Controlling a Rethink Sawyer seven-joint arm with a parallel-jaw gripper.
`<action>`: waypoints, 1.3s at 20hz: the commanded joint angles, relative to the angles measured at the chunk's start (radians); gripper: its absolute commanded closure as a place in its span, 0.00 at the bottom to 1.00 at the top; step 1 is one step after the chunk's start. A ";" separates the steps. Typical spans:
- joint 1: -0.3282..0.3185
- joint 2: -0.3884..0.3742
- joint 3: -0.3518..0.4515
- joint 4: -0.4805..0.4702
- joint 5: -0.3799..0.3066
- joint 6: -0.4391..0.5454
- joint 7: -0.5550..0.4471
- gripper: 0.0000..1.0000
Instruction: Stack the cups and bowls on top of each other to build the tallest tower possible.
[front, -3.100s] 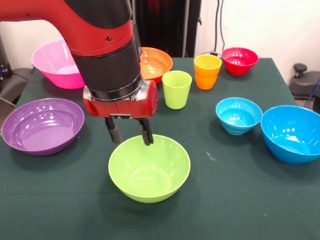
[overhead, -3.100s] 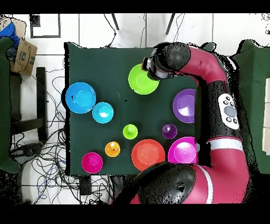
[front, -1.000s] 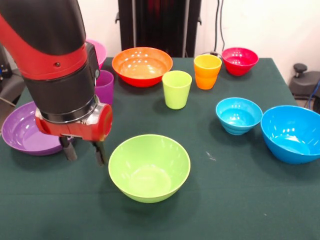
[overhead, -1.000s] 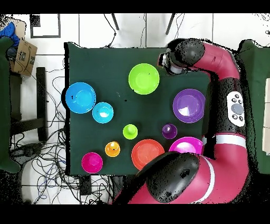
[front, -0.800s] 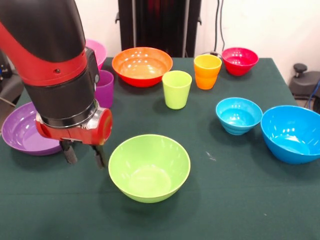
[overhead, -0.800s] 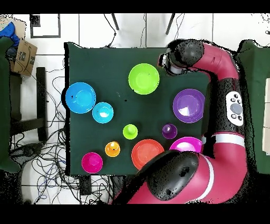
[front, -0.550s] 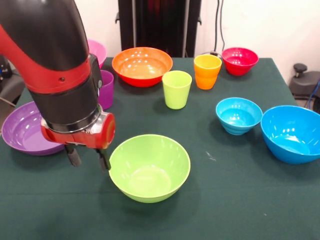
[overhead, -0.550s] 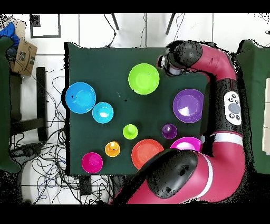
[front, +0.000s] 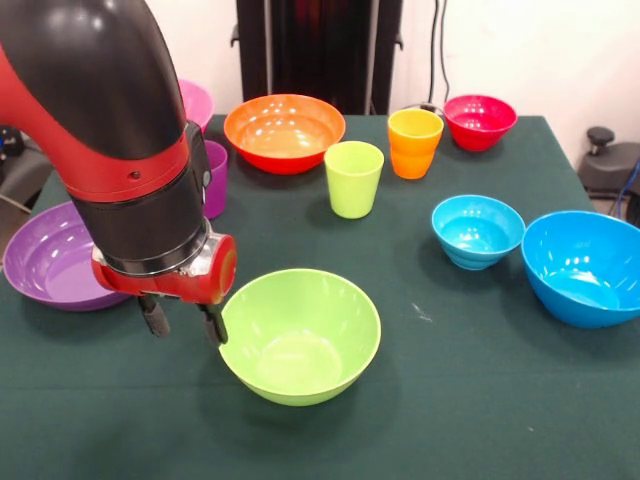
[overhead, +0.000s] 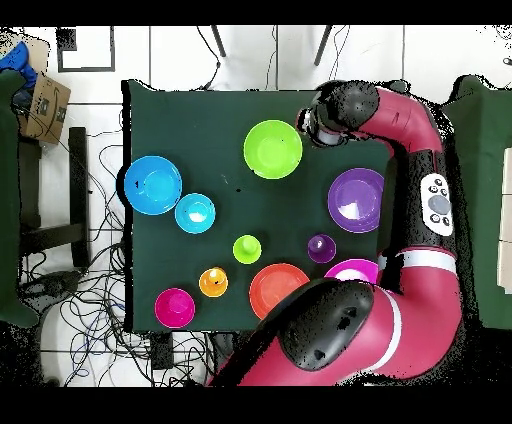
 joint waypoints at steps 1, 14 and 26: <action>0.036 -0.028 0.036 0.080 -0.042 0.067 -0.235 0.00; 0.072 -0.007 0.050 0.055 -0.023 0.078 -0.192 0.00; 0.117 0.008 0.043 0.062 -0.025 0.033 -0.165 0.00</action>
